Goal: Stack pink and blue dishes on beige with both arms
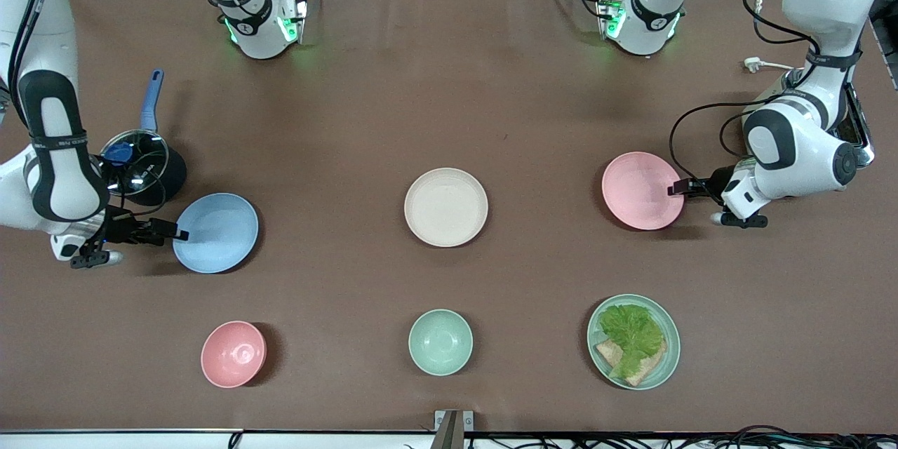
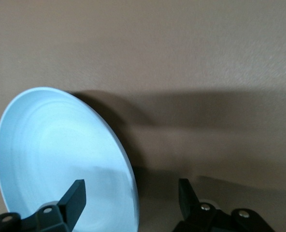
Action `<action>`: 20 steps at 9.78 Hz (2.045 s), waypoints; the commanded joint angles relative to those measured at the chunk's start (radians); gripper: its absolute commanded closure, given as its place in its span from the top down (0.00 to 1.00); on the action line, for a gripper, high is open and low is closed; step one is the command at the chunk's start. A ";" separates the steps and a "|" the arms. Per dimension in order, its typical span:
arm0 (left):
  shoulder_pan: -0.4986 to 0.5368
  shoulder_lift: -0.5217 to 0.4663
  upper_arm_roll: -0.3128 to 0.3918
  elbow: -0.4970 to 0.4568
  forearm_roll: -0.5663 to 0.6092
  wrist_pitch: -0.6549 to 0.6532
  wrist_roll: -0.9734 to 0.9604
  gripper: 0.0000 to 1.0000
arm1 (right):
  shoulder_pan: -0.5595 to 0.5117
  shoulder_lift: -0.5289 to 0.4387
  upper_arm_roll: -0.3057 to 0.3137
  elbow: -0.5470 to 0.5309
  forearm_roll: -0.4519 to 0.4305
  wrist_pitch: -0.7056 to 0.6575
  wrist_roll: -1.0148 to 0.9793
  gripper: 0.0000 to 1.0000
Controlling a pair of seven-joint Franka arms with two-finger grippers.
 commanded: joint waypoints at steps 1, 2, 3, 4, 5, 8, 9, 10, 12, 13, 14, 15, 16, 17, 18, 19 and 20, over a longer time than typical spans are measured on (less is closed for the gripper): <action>-0.004 0.029 0.002 0.007 -0.023 0.022 0.029 0.12 | 0.004 -0.016 -0.002 -0.019 0.029 -0.001 -0.020 0.43; -0.005 0.024 0.000 0.011 -0.023 0.022 0.029 0.03 | 0.004 -0.016 -0.002 -0.019 0.029 -0.003 -0.019 0.25; -0.005 0.013 -0.007 0.014 -0.023 0.022 0.027 0.00 | 0.004 -0.016 -0.002 -0.019 0.029 -0.003 -0.008 0.12; 0.002 -0.026 -0.036 0.016 -0.023 0.022 0.012 0.00 | 0.003 -0.016 -0.002 -0.019 0.029 -0.005 -0.005 0.01; 0.011 -0.066 -0.076 0.027 -0.023 0.018 -0.003 0.01 | 0.003 -0.016 -0.002 -0.016 0.029 -0.008 -0.005 0.01; 0.025 -0.105 -0.313 0.063 -0.020 0.025 -0.203 0.01 | 0.011 -0.023 -0.050 0.074 0.011 -0.110 0.038 0.01; 0.025 -0.087 -0.419 0.079 -0.004 0.081 -0.365 0.01 | 0.015 -0.023 -0.084 0.167 -0.030 -0.229 0.097 0.01; 0.024 -0.051 -0.519 0.080 -0.001 0.165 -0.482 0.00 | 0.014 -0.025 -0.084 0.265 -0.107 -0.317 0.169 0.01; 0.013 0.039 -0.674 0.082 0.076 0.355 -0.711 0.01 | 0.027 -0.037 -0.077 0.420 -0.208 -0.460 0.362 0.01; 0.012 0.079 -0.722 0.091 0.173 0.401 -0.838 0.01 | 0.049 -0.055 -0.075 0.459 -0.239 -0.486 0.430 0.01; 0.002 0.104 -0.745 0.114 0.292 0.410 -0.979 0.01 | 0.070 -0.081 -0.052 0.469 -0.264 -0.486 0.490 0.01; -0.020 0.145 -0.754 0.151 0.406 0.410 -1.120 0.01 | 0.072 -0.118 0.009 0.460 -0.297 -0.485 0.565 0.01; -0.048 0.200 -0.756 0.197 0.515 0.410 -1.246 0.01 | 0.072 -0.143 0.068 0.455 -0.327 -0.486 0.640 0.01; -0.060 0.249 -0.770 0.232 0.624 0.410 -1.364 0.02 | 0.073 -0.176 0.133 0.421 -0.336 -0.479 0.744 0.01; -0.061 0.274 -0.794 0.240 0.726 0.410 -1.460 0.02 | 0.075 -0.207 0.199 0.386 -0.357 -0.465 0.826 0.01; -0.064 0.277 -0.797 0.238 0.806 0.408 -1.549 0.07 | 0.072 -0.236 0.260 0.351 -0.370 -0.451 0.867 0.01; -0.082 0.271 -0.799 0.229 0.831 0.405 -1.609 0.26 | 0.075 -0.253 0.302 0.322 -0.370 -0.445 0.881 0.01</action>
